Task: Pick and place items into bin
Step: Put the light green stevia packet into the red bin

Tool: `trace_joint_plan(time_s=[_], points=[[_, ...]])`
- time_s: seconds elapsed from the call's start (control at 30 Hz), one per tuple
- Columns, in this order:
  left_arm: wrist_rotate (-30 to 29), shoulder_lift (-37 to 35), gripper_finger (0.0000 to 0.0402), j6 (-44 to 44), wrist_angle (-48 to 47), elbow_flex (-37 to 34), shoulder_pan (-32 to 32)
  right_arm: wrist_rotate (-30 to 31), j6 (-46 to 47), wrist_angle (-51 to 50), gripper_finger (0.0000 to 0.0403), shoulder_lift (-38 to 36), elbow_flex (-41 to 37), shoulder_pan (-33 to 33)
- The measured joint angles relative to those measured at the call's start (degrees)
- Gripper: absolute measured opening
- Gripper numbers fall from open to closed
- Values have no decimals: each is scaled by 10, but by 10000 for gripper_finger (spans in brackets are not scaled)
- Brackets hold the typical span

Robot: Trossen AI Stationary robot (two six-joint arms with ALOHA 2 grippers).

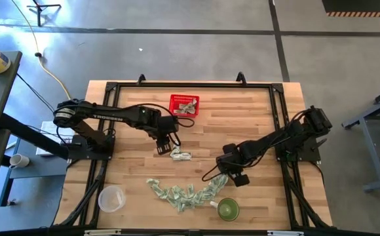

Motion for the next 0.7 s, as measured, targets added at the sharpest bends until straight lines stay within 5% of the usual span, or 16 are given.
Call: trace_joint_plan(time_s=[0.27,0.4,0.53,0.7], points=[[-19,0,172,2,0,0,0,33,16,-4,2,-34,6,-57],[-19,0,172,2,0,0,0,-26,-54,-16,19,-50,6,-61],[-21,0,172,1,0,0,0,-86,-105,-29,62,-48,6,-42],[-28,0,172,-7,6,0,0,-51,-131,5,140,-43,6,-18]])
